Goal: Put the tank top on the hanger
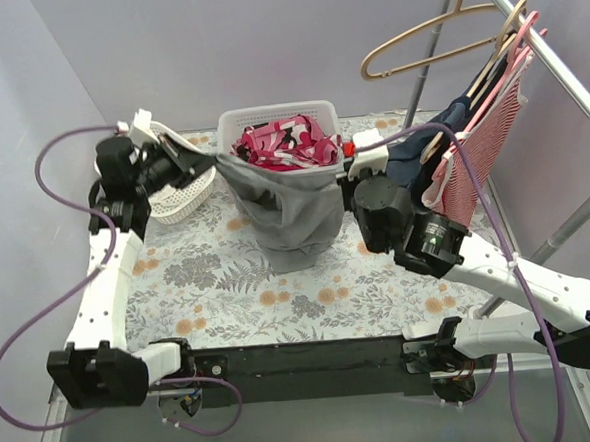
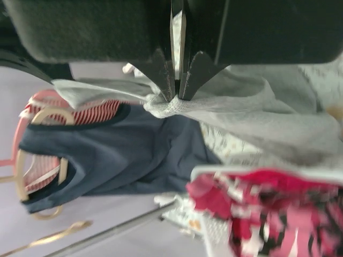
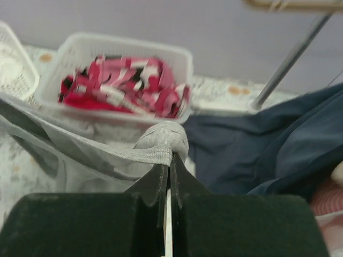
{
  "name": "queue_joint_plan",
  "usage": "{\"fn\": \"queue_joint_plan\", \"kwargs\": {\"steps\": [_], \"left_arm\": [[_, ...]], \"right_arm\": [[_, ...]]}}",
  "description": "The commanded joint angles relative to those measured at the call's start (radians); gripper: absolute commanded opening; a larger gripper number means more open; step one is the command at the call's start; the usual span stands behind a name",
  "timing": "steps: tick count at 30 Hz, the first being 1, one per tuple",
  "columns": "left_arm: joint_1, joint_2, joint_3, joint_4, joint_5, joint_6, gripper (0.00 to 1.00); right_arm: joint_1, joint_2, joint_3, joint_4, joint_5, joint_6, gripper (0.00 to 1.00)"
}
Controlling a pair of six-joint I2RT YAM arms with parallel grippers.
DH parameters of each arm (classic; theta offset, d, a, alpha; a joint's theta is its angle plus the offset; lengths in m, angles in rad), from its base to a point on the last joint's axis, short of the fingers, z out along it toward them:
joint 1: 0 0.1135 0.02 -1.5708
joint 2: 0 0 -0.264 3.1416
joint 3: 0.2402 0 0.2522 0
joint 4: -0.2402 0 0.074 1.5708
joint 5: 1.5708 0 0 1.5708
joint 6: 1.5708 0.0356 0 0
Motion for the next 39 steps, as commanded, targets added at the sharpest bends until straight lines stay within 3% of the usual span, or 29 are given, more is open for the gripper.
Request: {"fn": "queue_joint_plan", "kwargs": {"steps": [1, 3, 6, 12, 15, 18, 22, 24, 28, 35, 39], "left_arm": [[-0.005, -0.179, -0.293, -0.007, 0.017, 0.035, 0.0], [-0.02, -0.206, -0.377, -0.012, 0.018, 0.056, 0.0], [-0.074, -0.23, -0.484, -0.03, -0.007, 0.084, 0.0], [-0.192, -0.198, -0.598, -0.029, -0.149, 0.092, 0.0], [-0.197, -0.18, -0.618, -0.02, -0.193, 0.089, 0.01], [-0.197, -0.169, -0.624, -0.004, -0.198, 0.104, 0.19], [-0.197, -0.171, -0.607, -0.018, -0.216, 0.138, 0.31], [-0.197, -0.177, -0.604, -0.024, -0.216, 0.146, 0.43], [-0.197, -0.197, -0.581, -0.056, -0.238, 0.178, 0.5], [-0.203, -0.223, -0.462, -0.087, -0.187, 0.212, 0.55], [-0.273, -0.189, -0.331, -0.055, -0.195, 0.212, 0.56]], "right_arm": [[-0.007, -0.037, -0.218, -0.239, -0.243, 0.464, 0.01], [-0.007, -0.003, -0.295, -0.239, -0.375, 0.517, 0.01], [-0.007, 0.067, -0.392, -0.233, -0.423, 0.597, 0.01], [-0.036, 0.109, -0.435, -0.207, -0.336, 0.584, 0.01], [-0.082, 0.109, -0.427, -0.19, -0.343, 0.543, 0.01], [-0.113, 0.119, -0.426, -0.17, -0.377, 0.514, 0.05], [-0.117, 0.132, -0.419, -0.169, -0.431, 0.498, 0.21], [-0.117, 0.127, -0.421, -0.164, -0.472, 0.494, 0.31], [-0.116, 0.1, -0.432, -0.163, -0.552, 0.477, 0.39], [-0.114, 0.006, -0.484, -0.124, -0.63, 0.478, 0.46], [-0.113, -0.02, -0.518, -0.057, -0.65, 0.5, 0.47]]}}
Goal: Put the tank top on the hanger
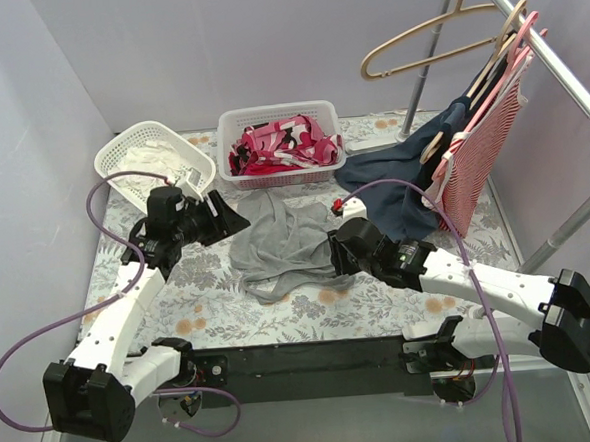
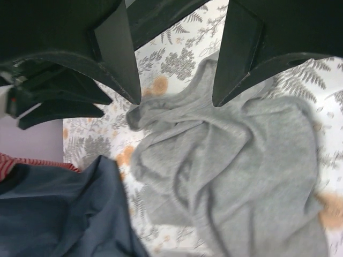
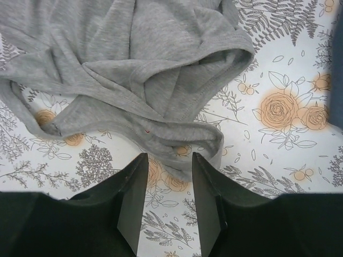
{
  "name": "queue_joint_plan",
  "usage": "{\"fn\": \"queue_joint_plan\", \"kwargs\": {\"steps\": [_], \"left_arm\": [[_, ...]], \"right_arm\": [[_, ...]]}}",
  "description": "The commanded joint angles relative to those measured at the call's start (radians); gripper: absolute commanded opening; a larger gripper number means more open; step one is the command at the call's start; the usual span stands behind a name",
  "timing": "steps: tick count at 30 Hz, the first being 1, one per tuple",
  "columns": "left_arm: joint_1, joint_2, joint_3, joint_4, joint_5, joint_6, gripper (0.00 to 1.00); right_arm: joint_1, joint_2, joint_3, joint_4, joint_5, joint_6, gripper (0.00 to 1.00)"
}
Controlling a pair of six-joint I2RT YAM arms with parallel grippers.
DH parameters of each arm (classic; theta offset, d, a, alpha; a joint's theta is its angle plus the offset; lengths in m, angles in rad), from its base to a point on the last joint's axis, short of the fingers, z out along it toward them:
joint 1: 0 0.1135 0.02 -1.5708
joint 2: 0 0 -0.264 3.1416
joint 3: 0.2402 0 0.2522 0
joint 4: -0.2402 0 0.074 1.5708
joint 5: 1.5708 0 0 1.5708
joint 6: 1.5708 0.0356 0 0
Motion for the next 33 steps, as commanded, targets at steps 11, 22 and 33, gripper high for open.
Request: {"fn": "queue_joint_plan", "kwargs": {"steps": [11, 22, 33], "left_arm": [[-0.162, 0.155, 0.396, 0.083, -0.064, 0.076, 0.58], [-0.16, 0.028, 0.365, 0.051, -0.17, 0.044, 0.63], [-0.16, -0.028, 0.359, 0.021, -0.119, 0.03, 0.64]], "right_arm": [[0.016, -0.097, -0.025, 0.173, 0.004, 0.024, 0.47], [-0.072, 0.108, 0.645, 0.196, 0.212, -0.202, 0.72], [-0.508, 0.337, 1.071, 0.094, -0.134, 0.042, 0.73]]}}
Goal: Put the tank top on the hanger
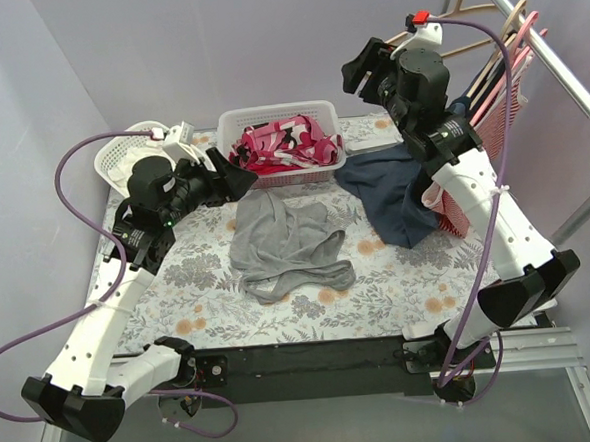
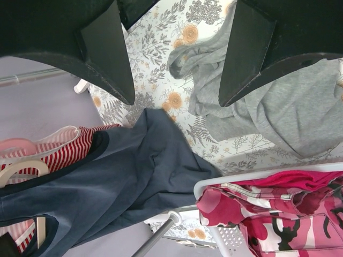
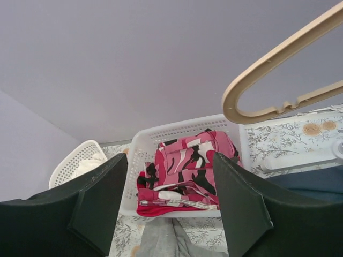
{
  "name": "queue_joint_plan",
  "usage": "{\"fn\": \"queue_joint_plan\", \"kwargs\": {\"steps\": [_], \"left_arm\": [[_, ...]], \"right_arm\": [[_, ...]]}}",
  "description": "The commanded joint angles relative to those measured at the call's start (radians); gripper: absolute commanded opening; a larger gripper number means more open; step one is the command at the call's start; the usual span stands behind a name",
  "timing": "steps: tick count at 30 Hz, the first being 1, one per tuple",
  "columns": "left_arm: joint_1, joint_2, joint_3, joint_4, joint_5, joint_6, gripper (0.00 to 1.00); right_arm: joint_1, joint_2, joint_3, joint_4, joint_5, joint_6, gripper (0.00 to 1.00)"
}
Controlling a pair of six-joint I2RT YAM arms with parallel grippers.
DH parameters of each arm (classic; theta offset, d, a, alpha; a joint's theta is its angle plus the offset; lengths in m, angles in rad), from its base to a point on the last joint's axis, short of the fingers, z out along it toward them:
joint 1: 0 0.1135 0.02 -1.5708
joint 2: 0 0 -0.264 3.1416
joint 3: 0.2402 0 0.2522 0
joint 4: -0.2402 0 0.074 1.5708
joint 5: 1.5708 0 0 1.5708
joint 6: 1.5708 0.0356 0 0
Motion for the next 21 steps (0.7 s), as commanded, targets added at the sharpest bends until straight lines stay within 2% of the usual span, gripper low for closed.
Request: {"fn": "queue_joint_plan", "kwargs": {"steps": [1, 8, 21], "left_arm": [[-0.003, -0.03, -0.009, -0.01, 0.03, -0.009, 0.63], [-0.003, -0.055, -0.032, 0.014, 0.044, -0.018, 0.64], [-0.003, -0.067, -0.037, 0.016, 0.037, -0.007, 0.65]], "right_arm": [[-0.059, 0.003, 0.048, 0.022, -0.097, 0.086, 0.73], [-0.119, 0.08, 0.112, 0.037, -0.031, 0.16, 0.73], [-0.125, 0.152, 0.112, 0.098, 0.165, 0.201, 0.73]]}}
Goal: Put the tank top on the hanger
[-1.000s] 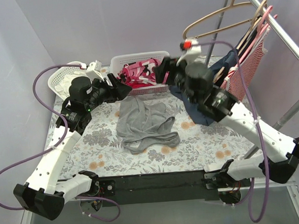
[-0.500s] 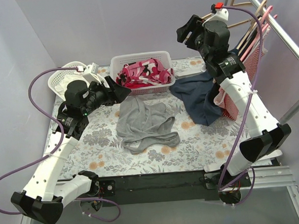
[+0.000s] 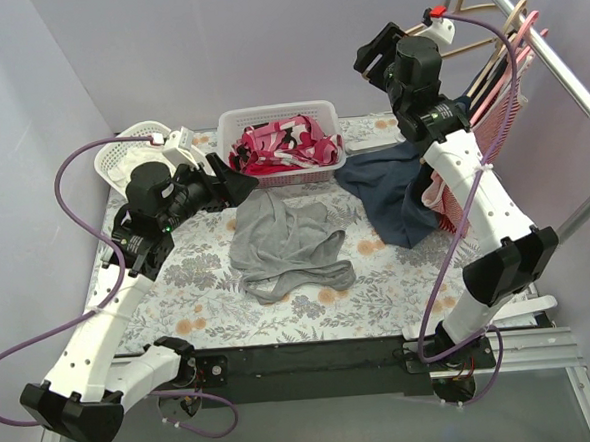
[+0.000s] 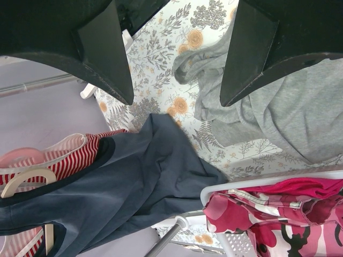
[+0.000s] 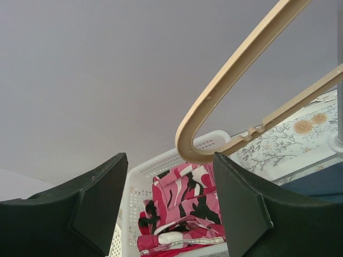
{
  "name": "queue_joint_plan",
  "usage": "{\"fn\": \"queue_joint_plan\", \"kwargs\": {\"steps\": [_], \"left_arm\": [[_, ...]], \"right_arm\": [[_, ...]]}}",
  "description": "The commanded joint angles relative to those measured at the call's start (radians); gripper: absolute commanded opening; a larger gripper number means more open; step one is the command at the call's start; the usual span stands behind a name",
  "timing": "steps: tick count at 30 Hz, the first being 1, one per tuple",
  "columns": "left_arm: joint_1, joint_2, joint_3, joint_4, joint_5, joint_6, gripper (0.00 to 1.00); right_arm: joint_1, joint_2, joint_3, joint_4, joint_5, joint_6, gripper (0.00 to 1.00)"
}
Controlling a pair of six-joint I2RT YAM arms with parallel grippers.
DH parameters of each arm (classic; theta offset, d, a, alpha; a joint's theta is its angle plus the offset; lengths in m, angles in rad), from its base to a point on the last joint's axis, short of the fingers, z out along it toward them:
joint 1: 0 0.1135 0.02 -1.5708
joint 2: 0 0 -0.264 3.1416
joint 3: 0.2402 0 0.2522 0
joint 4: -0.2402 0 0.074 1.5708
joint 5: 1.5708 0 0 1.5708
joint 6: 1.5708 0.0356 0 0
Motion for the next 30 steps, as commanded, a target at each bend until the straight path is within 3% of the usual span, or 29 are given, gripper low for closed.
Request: {"fn": "queue_joint_plan", "kwargs": {"steps": [1, 16, 19, 26, 30], "left_arm": [[-0.003, -0.031, -0.001, 0.005, 0.003, 0.015, 0.65], [-0.003, -0.051, 0.018, -0.025, -0.018, 0.044, 0.66], [-0.003, -0.059, 0.024, -0.036, -0.027, 0.05, 0.66], [-0.003, -0.071, 0.032, -0.044, -0.038, 0.063, 0.67], [-0.003, -0.068, 0.028, -0.041, -0.032, 0.06, 0.67]], "right_arm": [[-0.001, 0.015, 0.038, 0.082, 0.11, 0.003, 0.73], [-0.018, 0.144, 0.106, 0.185, 0.135, 0.021, 0.7], [-0.018, 0.153, 0.112, 0.195, 0.128, 0.017, 0.62], [-0.013, 0.131, 0.1, 0.215, 0.12, -0.023, 0.31], [0.002, 0.098, 0.09, 0.221, 0.147, -0.06, 0.25]]}}
